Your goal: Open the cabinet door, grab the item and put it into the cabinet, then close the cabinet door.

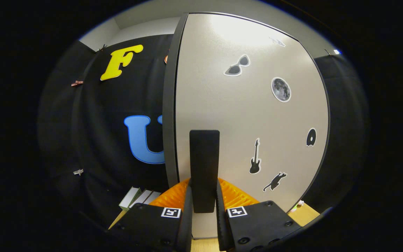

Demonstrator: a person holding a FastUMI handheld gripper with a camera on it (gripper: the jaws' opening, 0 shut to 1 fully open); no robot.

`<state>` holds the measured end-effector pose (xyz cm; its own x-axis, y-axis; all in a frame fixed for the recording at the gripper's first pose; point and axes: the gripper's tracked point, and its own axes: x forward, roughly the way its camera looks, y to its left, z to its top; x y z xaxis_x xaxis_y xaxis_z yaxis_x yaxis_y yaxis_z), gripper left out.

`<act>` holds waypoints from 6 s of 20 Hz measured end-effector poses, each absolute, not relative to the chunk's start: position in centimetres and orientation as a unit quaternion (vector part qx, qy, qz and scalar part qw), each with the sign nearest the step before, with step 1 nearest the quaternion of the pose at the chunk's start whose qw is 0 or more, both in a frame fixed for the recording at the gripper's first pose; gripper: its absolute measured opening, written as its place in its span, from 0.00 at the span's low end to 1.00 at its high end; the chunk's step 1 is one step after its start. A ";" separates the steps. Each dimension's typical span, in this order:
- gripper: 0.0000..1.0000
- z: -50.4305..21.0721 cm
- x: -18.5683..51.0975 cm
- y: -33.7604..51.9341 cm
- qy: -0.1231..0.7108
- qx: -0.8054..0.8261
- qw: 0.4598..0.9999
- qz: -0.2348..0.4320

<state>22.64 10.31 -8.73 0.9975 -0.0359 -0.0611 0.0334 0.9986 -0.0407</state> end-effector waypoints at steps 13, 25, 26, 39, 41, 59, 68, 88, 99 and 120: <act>0.23 -8.6 15.9 8.7 0.039 -0.005 0.999 0.025; 0.23 -8.4 6.9 3.9 0.057 0.004 0.997 0.044; 0.23 -8.4 6.2 3.4 0.058 0.003 0.997 0.050; 0.22 -7.5 -0.6 -3.0 0.071 0.001 0.987 0.147; 0.22 -7.3 -1.9 -4.4 0.072 0.004 0.986 0.149; 0.21 -6.2 -5.6 -19.1 0.063 0.009 0.997 0.039; 0.15 -5.2 -5.7 -26.0 0.044 0.013 0.999 -0.003; 0.15 -0.7 -13.4 -22.5 -0.031 0.012 0.999 0.018; 0.39 -9.9 -6.8 -6.5 0.052 0.033 0.998 0.019; 0.53 -49.3 0.5 -4.4 0.411 -0.006 0.912 -0.010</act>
<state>0.46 -4.41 -49.33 0.6627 -0.0226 -0.7485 0.0136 0.9997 -0.0182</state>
